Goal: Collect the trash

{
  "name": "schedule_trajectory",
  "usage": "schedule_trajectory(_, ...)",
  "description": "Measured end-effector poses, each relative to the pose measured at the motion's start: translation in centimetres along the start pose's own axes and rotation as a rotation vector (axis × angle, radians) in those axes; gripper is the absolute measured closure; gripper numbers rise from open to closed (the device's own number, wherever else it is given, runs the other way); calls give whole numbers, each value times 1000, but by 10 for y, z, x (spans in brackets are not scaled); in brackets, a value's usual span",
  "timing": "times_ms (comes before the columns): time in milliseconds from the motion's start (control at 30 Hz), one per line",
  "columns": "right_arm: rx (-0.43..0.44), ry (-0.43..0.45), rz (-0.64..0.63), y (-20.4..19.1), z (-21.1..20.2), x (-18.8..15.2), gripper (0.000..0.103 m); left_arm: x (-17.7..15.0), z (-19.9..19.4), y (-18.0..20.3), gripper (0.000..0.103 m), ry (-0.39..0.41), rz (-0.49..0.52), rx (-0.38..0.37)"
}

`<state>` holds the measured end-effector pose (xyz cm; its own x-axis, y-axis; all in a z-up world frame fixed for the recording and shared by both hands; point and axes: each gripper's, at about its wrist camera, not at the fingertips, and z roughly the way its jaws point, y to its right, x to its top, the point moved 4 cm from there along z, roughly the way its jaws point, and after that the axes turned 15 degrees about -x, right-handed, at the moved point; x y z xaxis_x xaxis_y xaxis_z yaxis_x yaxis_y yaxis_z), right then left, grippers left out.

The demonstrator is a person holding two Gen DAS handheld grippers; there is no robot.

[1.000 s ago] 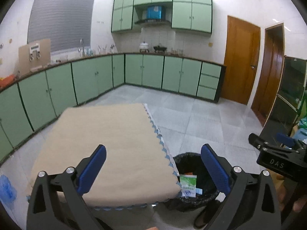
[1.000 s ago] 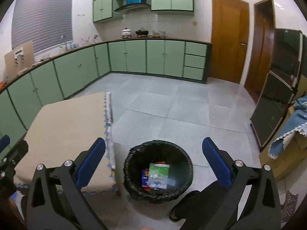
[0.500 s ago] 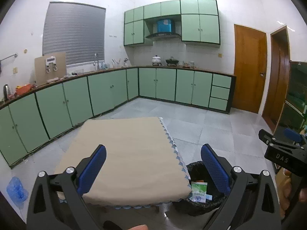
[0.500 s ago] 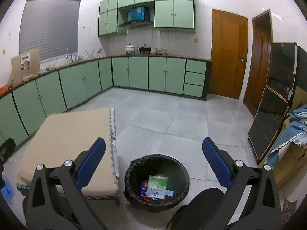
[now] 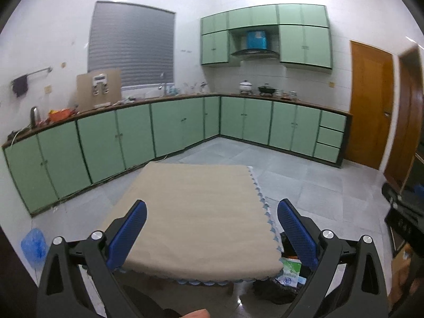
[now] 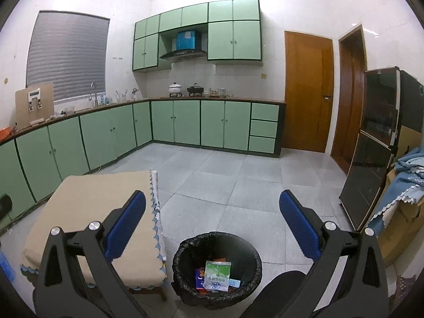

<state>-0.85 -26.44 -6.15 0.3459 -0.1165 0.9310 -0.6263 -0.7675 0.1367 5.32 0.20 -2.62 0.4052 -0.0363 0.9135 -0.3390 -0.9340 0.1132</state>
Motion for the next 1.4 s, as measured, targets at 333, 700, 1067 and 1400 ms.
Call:
schedule_trajectory(333,6,-4,-1,-17,2,2,5,-4,1,-15,6,11,14,77)
schedule_trajectory(700,-17,-18,-12,-21,7,0,5,-10,13,-11,6,-24,21,39)
schedule_trajectory(1067,-33,-41,7,-11,14,-3,5,-6,12,-5,6,-18,28,17)
schedule_trajectory(1400,-49,-44,28,-2,18,-3,5,-7,11,-3,6,-11,25,12)
